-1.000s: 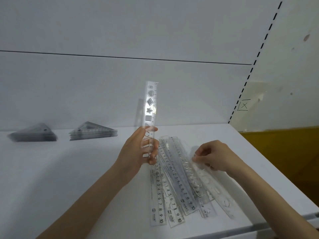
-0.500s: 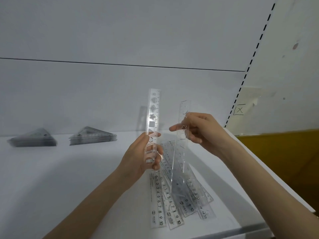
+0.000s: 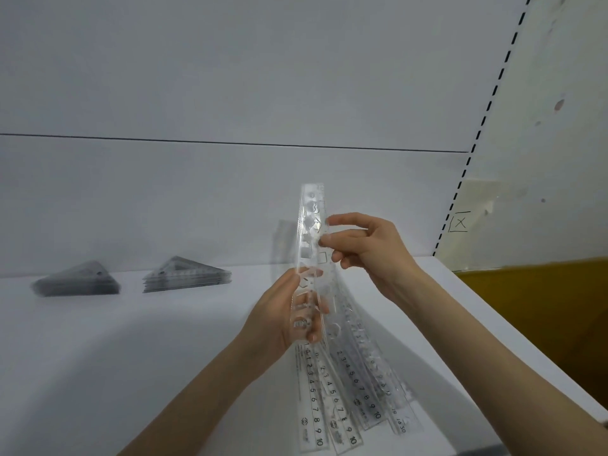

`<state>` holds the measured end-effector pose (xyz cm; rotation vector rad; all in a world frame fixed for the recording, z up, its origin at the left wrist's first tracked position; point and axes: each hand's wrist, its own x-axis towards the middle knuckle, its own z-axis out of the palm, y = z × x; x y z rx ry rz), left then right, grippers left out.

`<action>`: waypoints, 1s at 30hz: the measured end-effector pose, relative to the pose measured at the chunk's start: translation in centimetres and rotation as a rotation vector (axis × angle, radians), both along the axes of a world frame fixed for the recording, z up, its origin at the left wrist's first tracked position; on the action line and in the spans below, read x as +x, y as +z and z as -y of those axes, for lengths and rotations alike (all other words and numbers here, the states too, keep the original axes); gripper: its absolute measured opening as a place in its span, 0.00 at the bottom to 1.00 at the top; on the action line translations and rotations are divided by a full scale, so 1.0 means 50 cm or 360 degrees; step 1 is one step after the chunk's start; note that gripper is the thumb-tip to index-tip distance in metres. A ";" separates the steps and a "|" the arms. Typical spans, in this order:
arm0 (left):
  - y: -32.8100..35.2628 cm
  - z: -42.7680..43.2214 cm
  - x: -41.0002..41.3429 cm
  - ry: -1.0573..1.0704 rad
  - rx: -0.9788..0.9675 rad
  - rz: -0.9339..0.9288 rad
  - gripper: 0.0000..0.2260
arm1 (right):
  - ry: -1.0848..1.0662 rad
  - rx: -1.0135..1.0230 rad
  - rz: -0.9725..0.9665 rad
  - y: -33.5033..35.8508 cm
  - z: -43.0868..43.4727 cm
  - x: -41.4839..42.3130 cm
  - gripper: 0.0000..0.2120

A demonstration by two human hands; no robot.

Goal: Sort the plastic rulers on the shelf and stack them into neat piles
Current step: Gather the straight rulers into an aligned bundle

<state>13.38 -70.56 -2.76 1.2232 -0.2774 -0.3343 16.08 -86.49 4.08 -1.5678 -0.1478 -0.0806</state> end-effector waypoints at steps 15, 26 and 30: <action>0.007 0.000 0.000 -0.0034 -0.0206 -0.0231 0.18 | -0.0118 -0.0429 0.0246 -0.012 -0.033 0.013 0.06; 0.002 -0.005 0.013 0.0107 -0.0078 -0.0261 0.15 | -0.0306 -0.1129 0.0422 -0.040 -0.012 0.014 0.19; -0.003 -0.004 0.020 0.0245 -0.0097 -0.0279 0.14 | -0.0041 -0.1874 0.0008 -0.081 0.028 -0.009 0.24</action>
